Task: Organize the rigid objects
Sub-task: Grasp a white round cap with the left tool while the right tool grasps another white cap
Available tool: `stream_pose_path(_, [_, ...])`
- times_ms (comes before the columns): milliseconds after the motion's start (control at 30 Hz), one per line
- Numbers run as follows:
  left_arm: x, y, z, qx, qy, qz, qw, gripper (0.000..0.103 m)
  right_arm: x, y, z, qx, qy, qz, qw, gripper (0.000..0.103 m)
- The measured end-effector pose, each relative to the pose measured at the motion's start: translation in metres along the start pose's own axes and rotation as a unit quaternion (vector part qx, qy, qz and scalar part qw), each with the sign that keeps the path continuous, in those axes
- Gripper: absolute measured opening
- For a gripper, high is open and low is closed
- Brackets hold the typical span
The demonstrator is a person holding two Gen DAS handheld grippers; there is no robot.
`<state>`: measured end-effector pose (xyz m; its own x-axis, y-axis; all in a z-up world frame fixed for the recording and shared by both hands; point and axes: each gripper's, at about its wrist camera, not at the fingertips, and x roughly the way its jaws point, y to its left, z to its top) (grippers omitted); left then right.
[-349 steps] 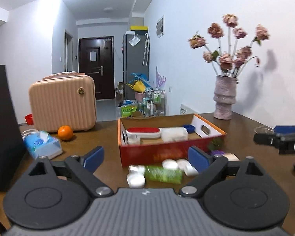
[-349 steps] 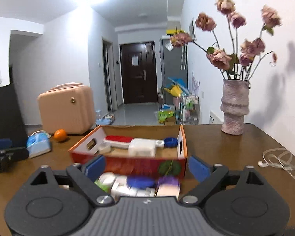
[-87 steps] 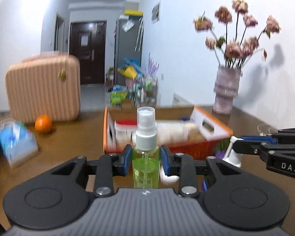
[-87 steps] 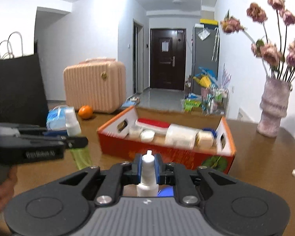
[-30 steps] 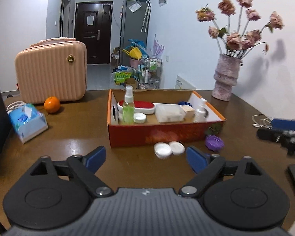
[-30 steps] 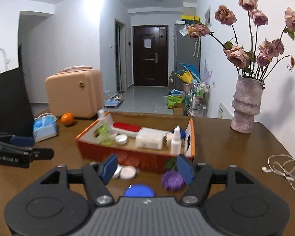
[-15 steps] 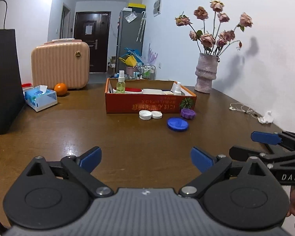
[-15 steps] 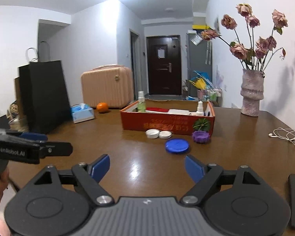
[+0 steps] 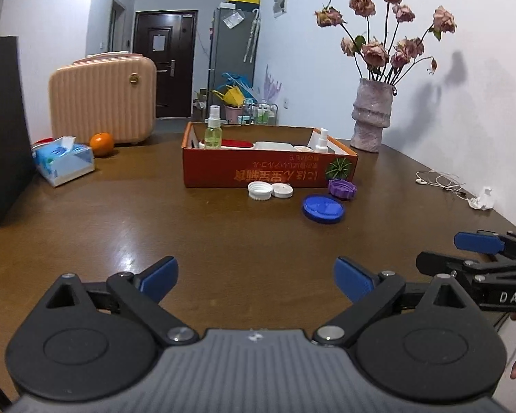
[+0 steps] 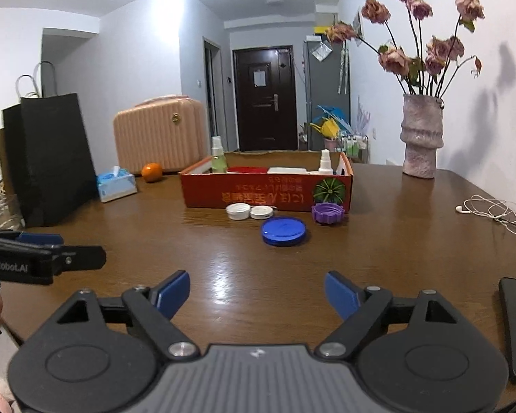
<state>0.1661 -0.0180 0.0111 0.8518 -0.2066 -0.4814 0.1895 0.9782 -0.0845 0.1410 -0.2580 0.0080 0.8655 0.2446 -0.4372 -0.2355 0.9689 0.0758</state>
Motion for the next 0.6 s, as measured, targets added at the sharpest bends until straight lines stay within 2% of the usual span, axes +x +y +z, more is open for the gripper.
stream_pose_path(100, [0.038,0.001,0.018,0.015,0.013,-0.007,0.9998,0.098,0.027,-0.012,0.016,0.002,0.006,-0.005,1.000,0.084])
stream_pose_path(333, [0.166,-0.003,0.071,0.057,0.066,-0.014,0.9961,0.084,0.111,-0.041,0.069,0.006,0.018,-0.016,1.000,0.080])
stream_pose_path(500, [0.229,-0.006,0.082,0.088,0.076,-0.027,0.9929,0.080,0.166,-0.045,0.087,0.002,0.033,0.004,0.999,0.079])
stream_pose_path(600, [0.254,-0.007,0.084,0.099,0.078,-0.040,0.9912,0.070,0.198,-0.042,0.094,-0.008,0.050,0.023,0.998,0.069])
